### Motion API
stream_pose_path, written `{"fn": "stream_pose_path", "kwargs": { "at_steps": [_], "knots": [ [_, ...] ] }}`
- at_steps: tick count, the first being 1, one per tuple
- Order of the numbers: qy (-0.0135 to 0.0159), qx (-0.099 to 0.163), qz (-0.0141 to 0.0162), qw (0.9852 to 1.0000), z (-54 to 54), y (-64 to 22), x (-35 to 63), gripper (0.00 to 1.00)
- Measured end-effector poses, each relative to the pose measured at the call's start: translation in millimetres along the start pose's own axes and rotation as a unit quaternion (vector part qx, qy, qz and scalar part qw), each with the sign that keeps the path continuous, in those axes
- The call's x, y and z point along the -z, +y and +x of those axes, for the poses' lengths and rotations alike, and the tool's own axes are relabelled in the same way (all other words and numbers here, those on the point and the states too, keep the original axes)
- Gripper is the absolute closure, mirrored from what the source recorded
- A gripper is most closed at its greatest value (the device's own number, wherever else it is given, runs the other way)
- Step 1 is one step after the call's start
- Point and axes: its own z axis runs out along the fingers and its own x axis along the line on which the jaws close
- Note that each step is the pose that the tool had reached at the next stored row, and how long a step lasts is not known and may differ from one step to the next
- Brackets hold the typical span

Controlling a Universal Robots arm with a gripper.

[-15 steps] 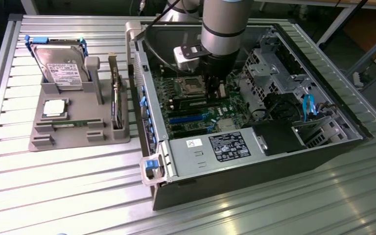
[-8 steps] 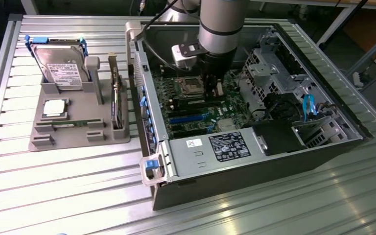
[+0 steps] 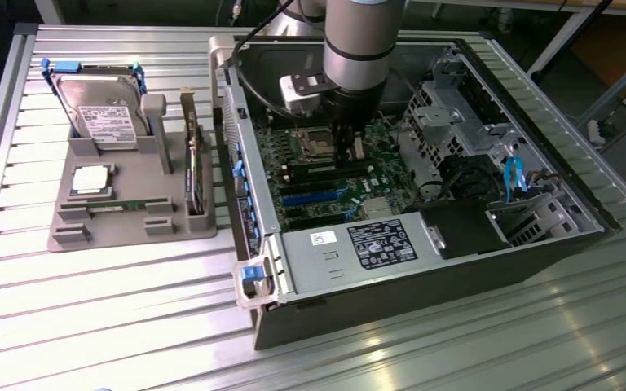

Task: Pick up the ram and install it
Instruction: 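Insert the ram into the slot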

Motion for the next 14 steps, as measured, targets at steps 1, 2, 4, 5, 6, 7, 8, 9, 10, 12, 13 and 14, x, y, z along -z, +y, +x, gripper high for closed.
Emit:
{"fn": "stream_pose_path", "kwargs": {
  "at_steps": [1, 2, 4, 5, 6, 7, 8, 9, 10, 12, 13, 14],
  "knots": [
    [0.0, 0.0, 0.0, 1.0, -2.4, 0.2, -0.8, 0.89],
    [0.0001, 0.0, 0.0, 1.0, -3.1, 0.2, -1.1, 0.89],
    [-0.0001, 0.0, 0.0, 1.0, -2.6, 0.3, -1.2, 0.89],
    [-0.0003, 0.001, 0.0, 1.0, -2.6, 0.3, -1.2, 0.89],
    [-0.0008, 0.004, -0.0001, 1.0, -2.6, 0.3, -1.2, 0.89],
    [-0.001, 0.005, -0.0001, 1.0, -1.9, 0.3, -1.2, 0.89],
    [-0.0009, 0.005, -0.0001, 1.0, -0.9, 0.3, -1.1, 0.89],
    [-0.0009, 0.005, -0.0001, 1.0, -0.9, 0.3, -1.1, 0.89],
    [-0.0009, 0.005, -0.0001, 1.0, -0.8, 0.2, -1.1, 0.89],
    [-0.001, 0.005, -0.0001, 1.0, -0.4, 0.2, -1.1, 0.89],
    [-0.0009, 0.005, -0.0002, 1.0, -0.4, 0.3, -1.1, 0.89],
    [-0.0008, 0.005, -0.0002, 1.0, -0.3, 0.3, -1.4, 0.89]
  ]
}}
